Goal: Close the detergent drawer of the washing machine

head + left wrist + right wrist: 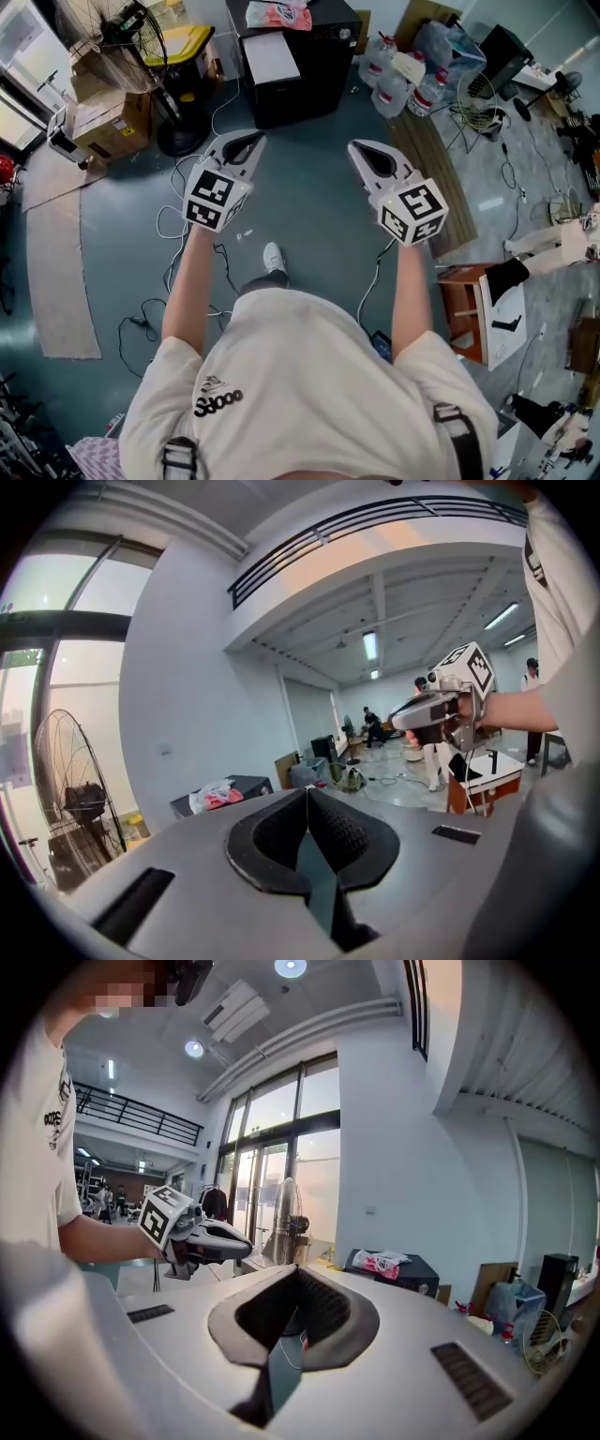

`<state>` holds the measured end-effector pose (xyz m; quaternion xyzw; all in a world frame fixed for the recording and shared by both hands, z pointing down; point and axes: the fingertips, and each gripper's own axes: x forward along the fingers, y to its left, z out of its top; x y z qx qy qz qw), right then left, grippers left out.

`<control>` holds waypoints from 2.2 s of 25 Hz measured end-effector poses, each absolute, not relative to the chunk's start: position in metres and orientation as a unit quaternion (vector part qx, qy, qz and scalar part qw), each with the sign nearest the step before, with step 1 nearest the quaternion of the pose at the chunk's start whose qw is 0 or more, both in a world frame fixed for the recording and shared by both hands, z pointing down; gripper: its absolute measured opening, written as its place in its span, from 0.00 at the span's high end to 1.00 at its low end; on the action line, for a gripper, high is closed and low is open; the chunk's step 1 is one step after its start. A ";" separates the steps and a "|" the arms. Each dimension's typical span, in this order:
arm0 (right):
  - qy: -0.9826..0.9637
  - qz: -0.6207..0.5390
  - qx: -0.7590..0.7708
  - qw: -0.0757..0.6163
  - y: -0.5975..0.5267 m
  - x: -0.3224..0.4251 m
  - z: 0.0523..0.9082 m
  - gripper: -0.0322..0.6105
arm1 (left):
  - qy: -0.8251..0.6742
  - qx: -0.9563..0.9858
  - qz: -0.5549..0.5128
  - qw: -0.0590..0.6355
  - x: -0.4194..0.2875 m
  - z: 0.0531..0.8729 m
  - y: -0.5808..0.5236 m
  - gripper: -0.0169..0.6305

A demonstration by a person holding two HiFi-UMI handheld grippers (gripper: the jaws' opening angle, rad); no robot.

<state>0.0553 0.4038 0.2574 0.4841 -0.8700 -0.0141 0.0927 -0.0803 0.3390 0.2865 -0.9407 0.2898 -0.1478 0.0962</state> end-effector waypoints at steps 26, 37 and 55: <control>-0.828 0.030 0.531 0.177 0.118 0.074 0.352 0.96 | 0.274 -0.937 -0.214 0.015 -0.097 0.380 0.065 0.94; -0.845 0.056 0.478 0.232 -0.020 0.104 0.424 0.84 | 0.287 -0.918 -0.269 -0.052 -0.076 0.454 -0.050 0.83; -0.847 0.143 0.391 0.331 -0.107 0.107 0.574 0.72 | 0.219 -0.888 -0.386 -0.122 -0.055 0.603 -0.108 0.77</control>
